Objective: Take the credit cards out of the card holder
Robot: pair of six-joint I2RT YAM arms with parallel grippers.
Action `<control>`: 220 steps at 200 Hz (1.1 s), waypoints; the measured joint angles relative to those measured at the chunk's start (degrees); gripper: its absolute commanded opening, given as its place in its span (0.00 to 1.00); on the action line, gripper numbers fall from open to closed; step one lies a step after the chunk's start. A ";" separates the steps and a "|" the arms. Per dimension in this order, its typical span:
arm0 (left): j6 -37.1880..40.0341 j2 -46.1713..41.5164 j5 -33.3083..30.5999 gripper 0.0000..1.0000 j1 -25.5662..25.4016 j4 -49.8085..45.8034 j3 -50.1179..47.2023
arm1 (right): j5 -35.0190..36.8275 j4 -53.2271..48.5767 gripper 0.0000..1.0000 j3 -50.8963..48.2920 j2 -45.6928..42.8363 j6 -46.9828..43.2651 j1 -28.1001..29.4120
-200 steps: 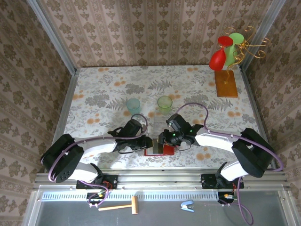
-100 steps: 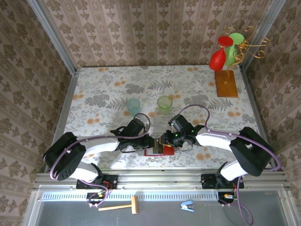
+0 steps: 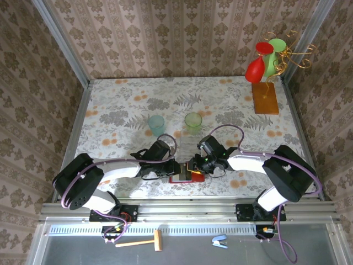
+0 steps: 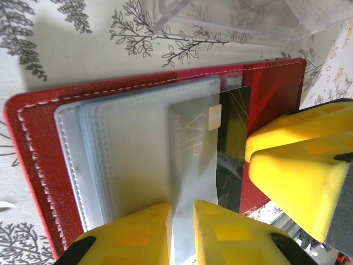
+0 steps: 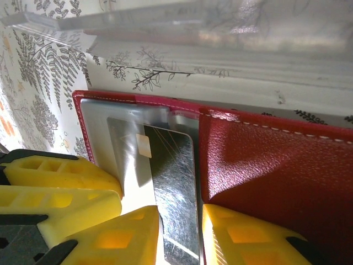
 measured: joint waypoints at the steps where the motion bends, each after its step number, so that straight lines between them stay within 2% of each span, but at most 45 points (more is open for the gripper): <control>1: 0.02 0.00 0.00 0.18 0.00 0.00 0.00 | -0.02 0.09 0.27 0.00 0.04 0.00 -0.02; 88: 0.00 0.04 0.00 0.18 0.00 0.42 -0.24 | -1.62 1.36 0.27 0.00 1.40 -0.07 -0.76; 220: 0.00 0.26 0.17 0.18 0.00 0.61 -0.24 | -4.74 5.57 0.15 -2.82 1.05 2.49 -1.14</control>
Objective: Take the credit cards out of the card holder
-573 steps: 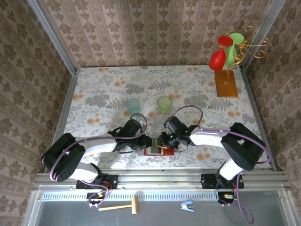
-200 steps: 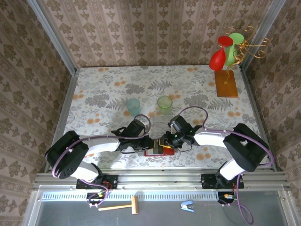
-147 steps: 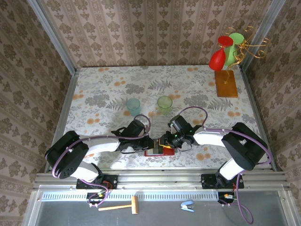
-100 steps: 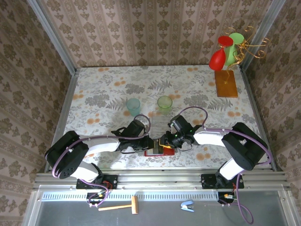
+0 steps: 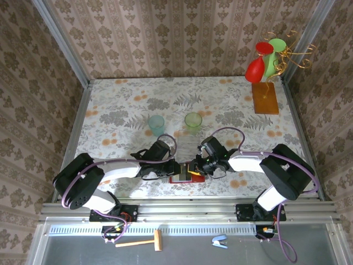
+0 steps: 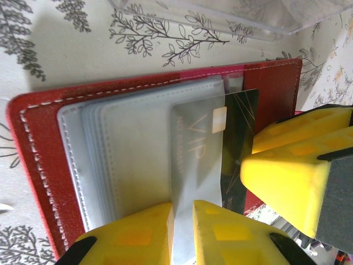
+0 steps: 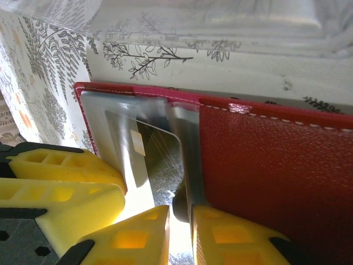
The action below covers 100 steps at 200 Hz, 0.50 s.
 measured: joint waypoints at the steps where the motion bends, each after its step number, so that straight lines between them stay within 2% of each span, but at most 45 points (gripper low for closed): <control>1: 0.02 0.00 0.00 0.18 0.00 0.00 0.00 | 0.00 0.00 0.15 -0.02 0.00 0.09 0.00; 56: 0.00 0.00 0.04 0.18 0.00 0.02 0.00 | 0.02 0.61 0.08 -1.29 -2.05 0.55 0.00; 100: 0.00 0.04 0.09 0.19 0.00 0.02 0.00 | 0.31 0.66 0.07 -2.05 -3.69 0.50 -0.17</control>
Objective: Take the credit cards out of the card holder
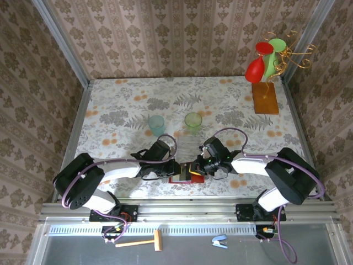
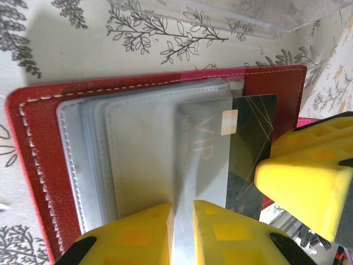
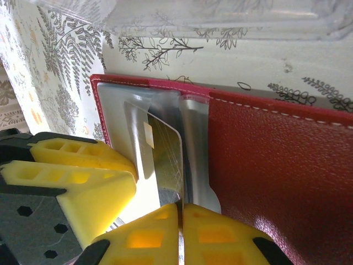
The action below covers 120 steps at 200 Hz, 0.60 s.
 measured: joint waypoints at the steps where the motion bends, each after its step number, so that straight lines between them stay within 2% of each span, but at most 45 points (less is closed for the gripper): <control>1: 0.02 0.00 0.02 0.19 0.00 0.00 0.00 | 0.00 -0.02 0.07 -0.02 -0.04 0.00 0.00; 76: 0.02 0.02 0.39 0.19 0.00 0.00 0.02 | 0.87 -4.74 0.04 -0.26 -4.35 -1.68 -1.03; 120: 0.02 0.02 0.63 0.19 0.07 -0.48 0.31 | 2.80 -10.82 0.03 -0.22 -9.99 -4.90 -1.75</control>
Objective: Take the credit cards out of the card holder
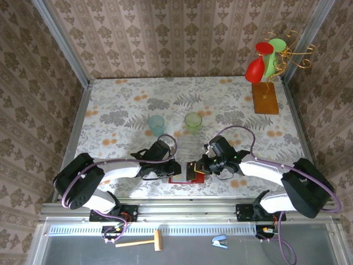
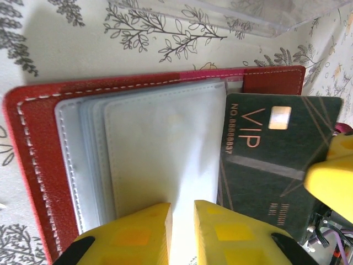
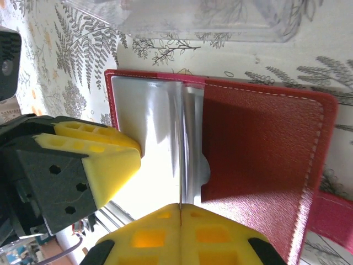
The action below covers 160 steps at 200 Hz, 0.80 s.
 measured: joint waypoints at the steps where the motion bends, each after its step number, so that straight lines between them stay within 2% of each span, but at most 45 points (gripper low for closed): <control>1: 0.00 0.00 -0.02 0.20 0.00 -0.02 0.02 | 0.04 -0.11 0.03 0.00 -0.07 -0.04 -0.02; 76: 0.63 -1.68 -0.07 0.22 1.27 -3.72 0.96 | 2.34 -13.86 0.00 7.10 -3.15 -12.83 -0.59; 106: 1.38 -3.48 -0.04 0.26 2.69 -4.68 1.68 | 2.38 -19.30 0.00 11.96 -3.13 -22.49 -0.59; 160: 2.82 -9.14 -0.72 0.27 7.13 -6.91 1.75 | 5.20 -29.00 0.00 20.06 -2.91 -42.84 -0.59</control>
